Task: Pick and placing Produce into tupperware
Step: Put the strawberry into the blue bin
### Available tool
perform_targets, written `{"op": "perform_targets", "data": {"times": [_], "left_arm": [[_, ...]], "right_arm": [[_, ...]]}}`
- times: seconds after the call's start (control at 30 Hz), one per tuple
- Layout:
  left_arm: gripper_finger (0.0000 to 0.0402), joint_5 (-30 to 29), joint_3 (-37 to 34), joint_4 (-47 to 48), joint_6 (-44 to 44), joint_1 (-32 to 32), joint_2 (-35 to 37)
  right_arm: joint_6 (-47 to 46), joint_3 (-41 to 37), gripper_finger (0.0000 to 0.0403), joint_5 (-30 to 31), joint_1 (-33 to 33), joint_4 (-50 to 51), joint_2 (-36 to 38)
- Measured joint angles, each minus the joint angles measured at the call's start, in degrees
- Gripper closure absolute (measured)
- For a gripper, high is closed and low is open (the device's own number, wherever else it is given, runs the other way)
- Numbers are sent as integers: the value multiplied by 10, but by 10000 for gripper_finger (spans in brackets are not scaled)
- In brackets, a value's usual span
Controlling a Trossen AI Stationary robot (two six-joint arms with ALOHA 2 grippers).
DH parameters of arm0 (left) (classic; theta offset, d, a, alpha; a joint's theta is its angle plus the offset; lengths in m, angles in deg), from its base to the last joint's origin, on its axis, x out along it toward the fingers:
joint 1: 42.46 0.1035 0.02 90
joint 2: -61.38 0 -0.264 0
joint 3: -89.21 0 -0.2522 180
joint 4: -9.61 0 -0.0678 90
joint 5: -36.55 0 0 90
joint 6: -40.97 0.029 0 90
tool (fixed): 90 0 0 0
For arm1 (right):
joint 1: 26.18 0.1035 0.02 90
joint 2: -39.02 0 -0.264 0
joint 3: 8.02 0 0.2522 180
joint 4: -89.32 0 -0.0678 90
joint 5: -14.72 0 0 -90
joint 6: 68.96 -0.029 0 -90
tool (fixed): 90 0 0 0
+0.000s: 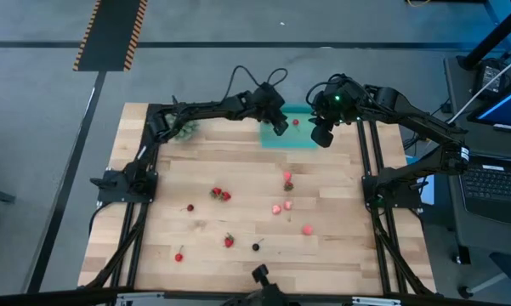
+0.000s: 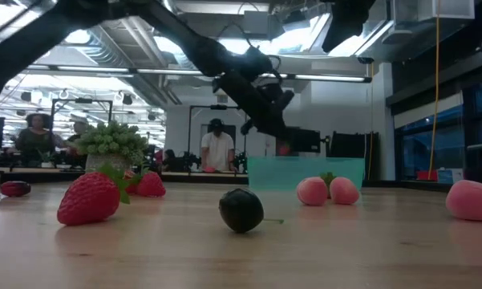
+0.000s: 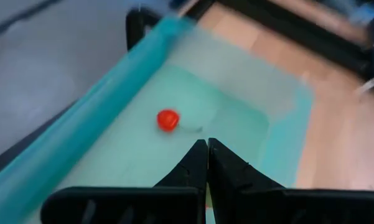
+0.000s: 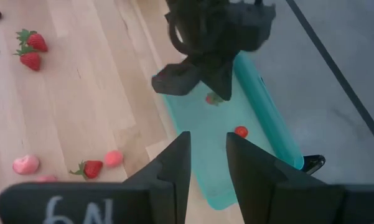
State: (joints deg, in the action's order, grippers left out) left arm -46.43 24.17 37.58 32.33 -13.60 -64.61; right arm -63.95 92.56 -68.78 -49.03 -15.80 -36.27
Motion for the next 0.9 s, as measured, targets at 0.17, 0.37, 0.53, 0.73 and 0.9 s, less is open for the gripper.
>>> {"op": "perform_targets", "data": {"times": [0.17, 0.37, 0.53, 0.73, 0.9], "left_arm": [[401, -20, 94, 111, 13, 5, -42], [401, -11, 169, 191, 61, 39, -67], [401, 25, 170, 204, 44, 59, -85], [402, 28, 171, 195, 43, 61, -107], [402, 32, 170, 182, 31, 65, -113]], "right_arm": [[12, 0, 298, 0, 0, 0, 0], [15, 0, 298, 0, 0, 0, 0], [15, 0, 298, 0, 0, 0, 0], [17, 0, 298, 0, 0, 0, 0], [17, 0, 298, 0, 0, 0, 0]]}}
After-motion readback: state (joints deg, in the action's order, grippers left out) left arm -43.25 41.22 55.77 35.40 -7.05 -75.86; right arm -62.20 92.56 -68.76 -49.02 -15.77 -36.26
